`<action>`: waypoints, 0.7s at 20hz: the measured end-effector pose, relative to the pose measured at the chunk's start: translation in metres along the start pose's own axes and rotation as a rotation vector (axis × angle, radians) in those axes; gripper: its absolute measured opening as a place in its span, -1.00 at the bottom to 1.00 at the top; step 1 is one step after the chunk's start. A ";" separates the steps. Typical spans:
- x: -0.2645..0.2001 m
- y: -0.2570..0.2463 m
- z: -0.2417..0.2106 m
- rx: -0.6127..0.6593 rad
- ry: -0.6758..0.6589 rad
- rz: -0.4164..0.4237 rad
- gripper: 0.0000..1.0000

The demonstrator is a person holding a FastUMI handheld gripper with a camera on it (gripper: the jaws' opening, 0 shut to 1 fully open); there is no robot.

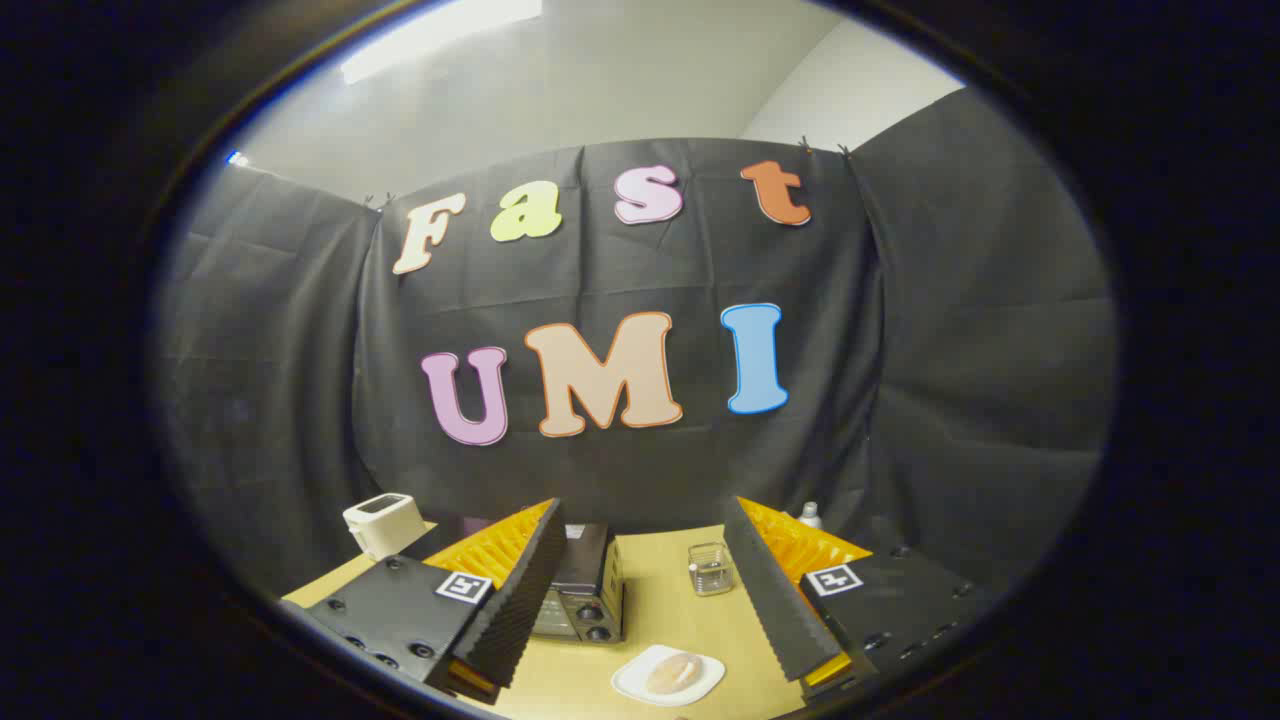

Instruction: Open the toaster oven, put the food inside, and close the toaster oven door.

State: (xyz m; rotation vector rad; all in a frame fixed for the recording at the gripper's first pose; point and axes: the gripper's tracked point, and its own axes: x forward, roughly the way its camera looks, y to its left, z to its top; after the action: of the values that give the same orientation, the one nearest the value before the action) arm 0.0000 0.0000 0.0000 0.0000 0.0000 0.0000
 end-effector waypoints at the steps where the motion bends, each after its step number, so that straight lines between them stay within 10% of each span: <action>1: 0.000 0.002 0.000 0.003 0.001 0.004 0.95; 14: 0.000 0.035 -0.017 -0.009 0.023 0.060 0.95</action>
State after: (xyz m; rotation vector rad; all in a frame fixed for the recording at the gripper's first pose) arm -0.0004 0.0349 -0.0172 -0.0086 0.0231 0.0600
